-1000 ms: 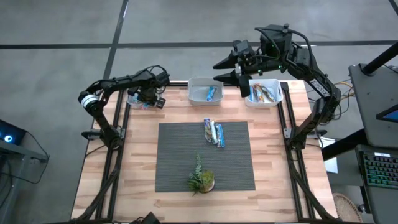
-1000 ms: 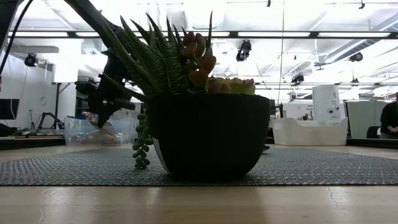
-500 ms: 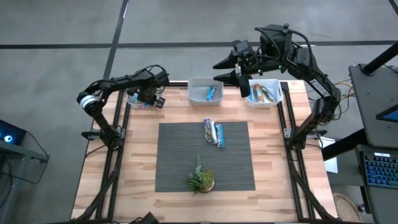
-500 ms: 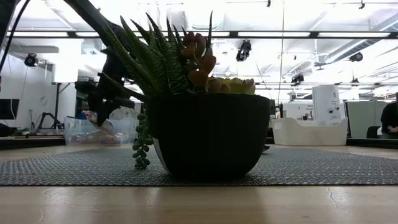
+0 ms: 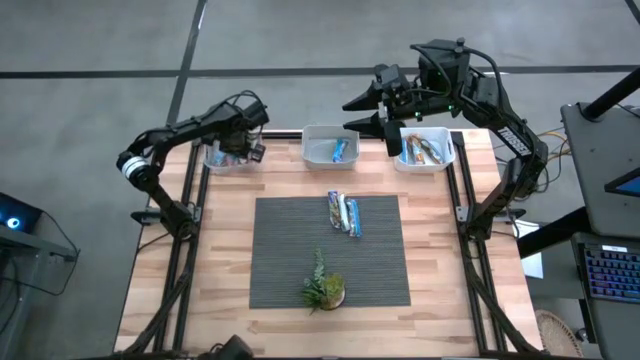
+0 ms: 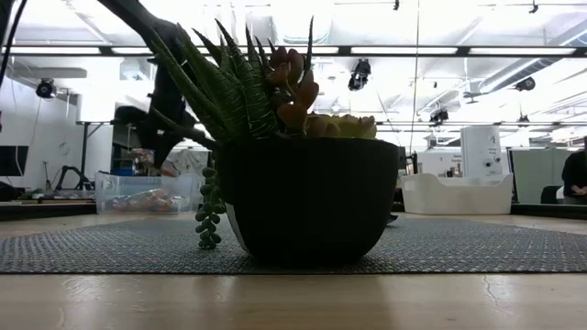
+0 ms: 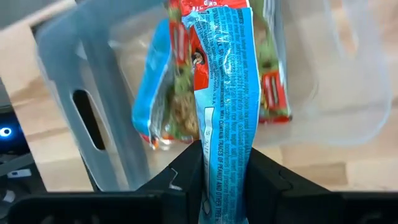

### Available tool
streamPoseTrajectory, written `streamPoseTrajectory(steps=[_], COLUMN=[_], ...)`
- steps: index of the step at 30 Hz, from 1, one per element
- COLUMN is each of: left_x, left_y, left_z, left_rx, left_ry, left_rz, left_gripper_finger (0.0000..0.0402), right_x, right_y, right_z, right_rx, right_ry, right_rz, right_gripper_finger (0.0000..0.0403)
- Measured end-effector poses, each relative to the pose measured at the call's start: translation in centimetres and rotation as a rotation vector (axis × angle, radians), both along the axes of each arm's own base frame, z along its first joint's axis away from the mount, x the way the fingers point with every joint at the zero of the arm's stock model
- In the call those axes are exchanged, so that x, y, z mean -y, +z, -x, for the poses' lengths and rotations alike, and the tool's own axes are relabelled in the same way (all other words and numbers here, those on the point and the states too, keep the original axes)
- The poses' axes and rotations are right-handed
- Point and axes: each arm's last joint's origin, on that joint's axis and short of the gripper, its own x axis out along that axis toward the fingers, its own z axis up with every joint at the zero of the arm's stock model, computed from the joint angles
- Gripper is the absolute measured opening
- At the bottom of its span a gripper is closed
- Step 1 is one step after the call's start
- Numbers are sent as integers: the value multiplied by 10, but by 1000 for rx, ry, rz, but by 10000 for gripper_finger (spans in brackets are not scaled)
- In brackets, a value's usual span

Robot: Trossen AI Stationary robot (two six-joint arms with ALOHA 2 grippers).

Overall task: Pick and place Granola Bars by type
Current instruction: Put the red granola bar into the transparent bin

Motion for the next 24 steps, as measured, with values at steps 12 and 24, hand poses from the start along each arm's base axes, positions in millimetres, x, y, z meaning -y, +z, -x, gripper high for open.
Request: streamPoseTrajectory(steps=[12,24], left_x=[-20,-28], left_y=[6,7], left_z=[10,7], left_rx=[40,55], left_ry=[68,27], left_rz=[-81,-140], left_gripper_finger=[73,76], right_x=[0,0], right_y=[0,0], right_z=[0,0], right_rx=[0,0], right_ry=[0,0], right_rz=[-3,-1], right_gripper_finger=[205,205])
